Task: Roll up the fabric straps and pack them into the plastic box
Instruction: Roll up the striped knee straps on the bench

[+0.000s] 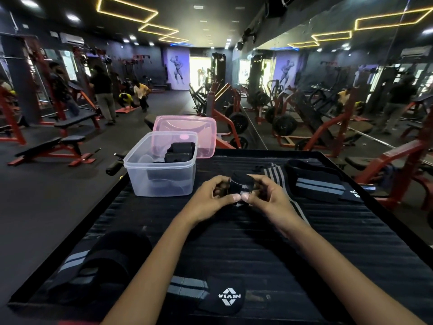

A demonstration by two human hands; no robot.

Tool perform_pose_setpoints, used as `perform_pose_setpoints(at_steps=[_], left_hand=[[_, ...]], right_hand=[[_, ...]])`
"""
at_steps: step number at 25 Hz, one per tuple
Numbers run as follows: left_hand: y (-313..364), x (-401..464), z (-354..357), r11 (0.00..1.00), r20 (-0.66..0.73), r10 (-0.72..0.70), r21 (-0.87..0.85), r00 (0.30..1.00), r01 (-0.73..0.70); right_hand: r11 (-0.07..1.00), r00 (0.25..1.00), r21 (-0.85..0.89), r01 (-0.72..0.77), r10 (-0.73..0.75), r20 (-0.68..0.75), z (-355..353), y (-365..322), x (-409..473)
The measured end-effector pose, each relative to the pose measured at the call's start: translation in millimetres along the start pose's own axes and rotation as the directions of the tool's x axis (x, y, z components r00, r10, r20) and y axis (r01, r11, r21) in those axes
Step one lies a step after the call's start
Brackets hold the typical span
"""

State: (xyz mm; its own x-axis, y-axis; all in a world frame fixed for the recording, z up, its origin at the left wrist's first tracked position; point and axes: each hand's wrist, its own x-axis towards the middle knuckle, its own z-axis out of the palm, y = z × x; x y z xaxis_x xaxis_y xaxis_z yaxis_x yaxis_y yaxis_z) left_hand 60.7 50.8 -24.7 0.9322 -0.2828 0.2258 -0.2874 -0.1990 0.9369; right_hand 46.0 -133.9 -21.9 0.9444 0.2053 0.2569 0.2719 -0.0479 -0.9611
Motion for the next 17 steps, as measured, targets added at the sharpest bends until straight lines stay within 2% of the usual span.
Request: perform_pose_setpoints(at_steps=[3, 7, 10, 13, 15, 17], left_hand=[[-8.4, 2.0, -6.0, 0.986, 0.013, 0.018, 0.163, 1.000, -0.020], [-16.7, 2.4, -7.7, 0.967, -0.031, -0.022, 0.253, 0.999, 0.029], [-15.4, 2.1, -10.7, 0.973, -0.205, -0.015, 0.221, 0.979, 0.061], [-19.3, 0.7, -13.3, 0.956, -0.455, 0.059, 0.281, 0.888, 0.081], [-25.4, -0.1, -10.0, 0.934, -0.518, 0.083, 0.339, 0.852, 0.116], [-31.1, 1.6, -8.0, 0.925, -0.537, 0.048, 0.341, 0.842, 0.165]], right_hand=[[0.999, 0.999, -0.044, -0.024, 0.025, 0.037, 0.4, 2.2, 1.2], [0.979, 0.998, -0.201, -0.018, 0.029, 0.051, 5.0, 2.8, 24.3], [0.971, 0.998, -0.238, 0.018, -0.002, 0.067, 20.7, 0.5, 50.7], [0.969, 0.996, -0.245, 0.030, -0.007, 0.094, 40.5, 3.8, 71.8], [0.928, 0.989, -0.368, 0.050, 0.006, 0.149, 49.2, 7.9, 81.0], [0.841, 0.982, -0.530, 0.108, -0.008, 0.187, 55.3, 10.9, 90.3]])
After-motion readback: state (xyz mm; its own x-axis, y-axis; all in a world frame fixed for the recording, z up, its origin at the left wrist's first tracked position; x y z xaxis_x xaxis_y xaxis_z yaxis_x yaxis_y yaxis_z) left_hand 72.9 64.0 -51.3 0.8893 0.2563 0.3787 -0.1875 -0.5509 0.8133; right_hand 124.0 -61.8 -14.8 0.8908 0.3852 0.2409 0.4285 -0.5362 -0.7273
